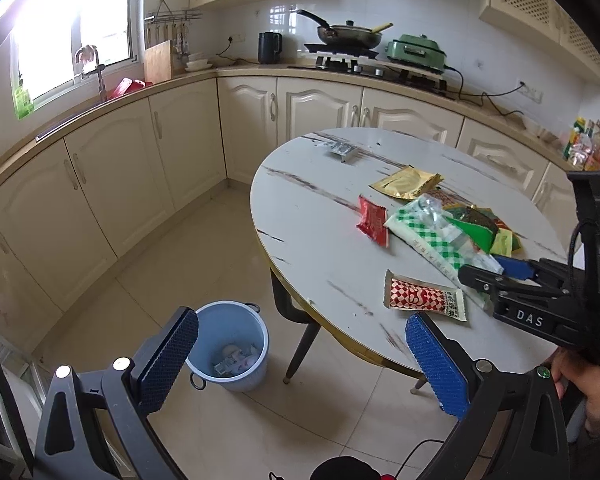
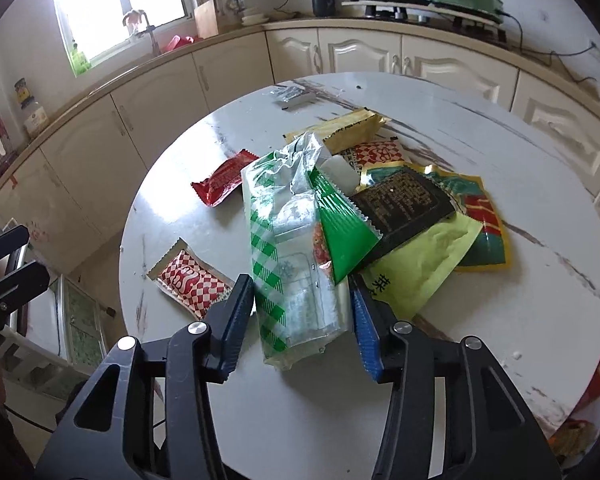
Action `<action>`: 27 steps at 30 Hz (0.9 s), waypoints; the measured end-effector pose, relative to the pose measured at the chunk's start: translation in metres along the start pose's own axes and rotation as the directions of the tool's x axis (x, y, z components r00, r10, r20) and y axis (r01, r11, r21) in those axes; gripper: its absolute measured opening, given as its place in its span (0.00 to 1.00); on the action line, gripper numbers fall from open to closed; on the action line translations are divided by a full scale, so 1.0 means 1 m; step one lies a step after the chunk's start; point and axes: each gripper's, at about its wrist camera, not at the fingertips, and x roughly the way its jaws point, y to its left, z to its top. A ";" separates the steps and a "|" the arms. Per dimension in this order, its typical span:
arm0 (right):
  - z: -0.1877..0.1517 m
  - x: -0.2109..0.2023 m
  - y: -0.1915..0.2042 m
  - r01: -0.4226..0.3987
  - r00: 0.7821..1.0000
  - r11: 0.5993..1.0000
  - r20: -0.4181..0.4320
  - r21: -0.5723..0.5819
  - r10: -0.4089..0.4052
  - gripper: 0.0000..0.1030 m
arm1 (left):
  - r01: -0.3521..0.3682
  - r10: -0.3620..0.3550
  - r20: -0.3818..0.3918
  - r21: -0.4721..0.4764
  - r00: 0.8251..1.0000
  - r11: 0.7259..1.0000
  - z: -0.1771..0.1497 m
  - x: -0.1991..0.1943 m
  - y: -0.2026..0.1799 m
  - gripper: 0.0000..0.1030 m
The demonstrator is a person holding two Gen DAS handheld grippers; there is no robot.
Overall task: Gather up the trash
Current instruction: 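Grasp the red-white checkered snack packet with the left gripper while the right holds the green package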
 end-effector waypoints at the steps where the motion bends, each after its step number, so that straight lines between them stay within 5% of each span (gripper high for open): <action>1: 0.004 0.004 0.002 0.002 1.000 1.000 -0.013 -0.010 -0.002 0.49 | -0.001 0.001 -0.003 0.004 1.000 1.000 0.001 0.000 0.001 0.99; 9: 0.022 0.034 0.018 -0.004 0.996 0.994 -0.088 -0.111 -0.006 0.66 | 0.013 -0.013 -0.026 0.010 1.000 1.000 0.003 0.011 0.001 0.99; 15: 0.023 0.036 0.015 -0.022 0.998 0.990 -0.056 -0.142 0.014 0.47 | 0.026 -0.025 -0.042 0.017 0.999 1.000 0.005 0.020 -0.006 0.99; 27: 0.032 -0.039 -0.020 -0.006 0.986 0.998 0.163 -0.060 0.016 0.45 | 0.122 -0.112 -0.113 0.082 0.987 0.989 0.013 0.059 -0.058 0.99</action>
